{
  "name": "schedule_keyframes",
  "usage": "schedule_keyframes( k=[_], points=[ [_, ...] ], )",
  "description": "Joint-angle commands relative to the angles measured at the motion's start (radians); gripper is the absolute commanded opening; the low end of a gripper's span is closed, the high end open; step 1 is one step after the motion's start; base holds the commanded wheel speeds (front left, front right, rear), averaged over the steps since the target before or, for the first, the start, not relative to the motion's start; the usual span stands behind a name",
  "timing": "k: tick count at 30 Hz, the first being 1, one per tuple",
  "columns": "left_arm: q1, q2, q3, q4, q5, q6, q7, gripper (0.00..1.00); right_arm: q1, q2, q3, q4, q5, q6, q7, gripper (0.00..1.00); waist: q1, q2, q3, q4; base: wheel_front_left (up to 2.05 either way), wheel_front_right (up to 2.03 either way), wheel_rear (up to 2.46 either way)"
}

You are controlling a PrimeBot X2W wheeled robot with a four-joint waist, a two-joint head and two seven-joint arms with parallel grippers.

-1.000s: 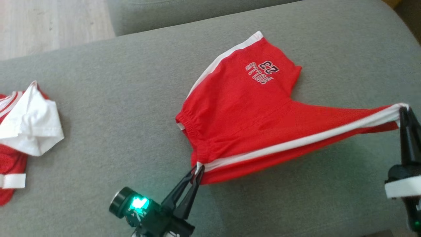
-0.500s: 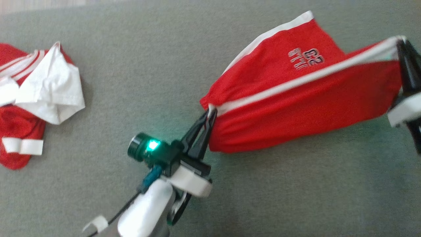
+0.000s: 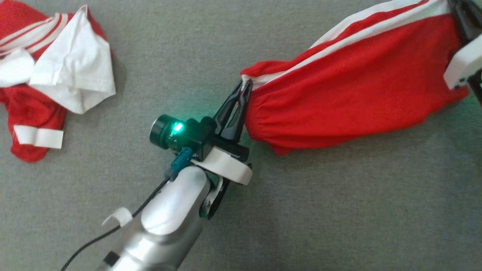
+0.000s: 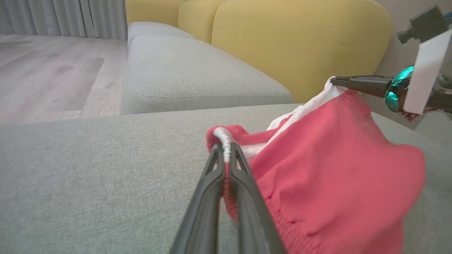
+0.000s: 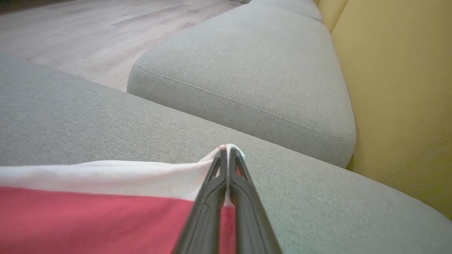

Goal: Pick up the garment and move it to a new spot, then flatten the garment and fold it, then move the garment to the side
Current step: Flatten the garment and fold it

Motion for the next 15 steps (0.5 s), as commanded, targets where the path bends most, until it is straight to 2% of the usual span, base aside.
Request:
schedule_keyframes(
  k=[1,4,6,7,8,9,10,15],
  points=[
    [-0.037,0.003,0.014,-0.026,-0.012,0.007,-0.009,0.05,-0.016,-0.026,0.019,-0.008,0.008,-0.001,-0.013,0.00,-0.0002,0.0000,0.022,0.020,0.00,0.00,0.00],
    [-0.072,0.003,-0.022,-0.021,-0.046,0.019,-0.009,0.25,-0.072,-0.018,0.071,0.048,0.026,-0.001,-0.040,0.00,-0.0002,0.0000,0.036,0.030,0.00,0.00,0.00],
    [-0.090,0.003,-0.039,-0.021,-0.061,0.032,-0.009,0.29,-0.100,-0.009,0.105,0.082,0.039,-0.001,-0.062,0.00,-0.0002,0.0000,0.042,0.032,0.00,0.00,0.00],
    [-0.096,0.003,-0.046,-0.021,-0.065,0.039,-0.009,0.34,-0.110,-0.003,0.123,0.094,0.049,-0.001,-0.074,0.00,-0.0002,0.0000,0.043,0.032,0.00,0.00,0.00],
    [-0.101,0.003,-0.053,-0.019,-0.069,0.046,-0.009,0.40,-0.117,0.003,0.139,0.107,0.066,-0.001,-0.087,0.25,-0.0002,0.0000,0.043,0.031,0.00,0.00,0.00],
    [-0.104,0.003,-0.059,-0.016,-0.073,0.052,-0.009,0.68,-0.125,0.007,0.147,0.123,0.082,-0.001,-0.101,0.87,-0.0002,0.0000,0.042,0.030,0.00,0.00,0.00],
    [-0.106,0.003,-0.065,-0.014,-0.075,0.058,-0.009,0.98,-0.131,0.012,0.154,0.139,0.092,-0.001,-0.120,1.00,-0.0002,0.0000,0.039,0.028,0.00,0.00,0.00],
    [-0.097,0.003,-0.063,-0.023,-0.049,0.107,-0.009,1.00,-0.116,0.033,0.178,0.174,0.175,-0.001,-0.176,1.00,-0.0002,0.0000,0.016,0.022,0.00,0.00,0.00]
  ],
)
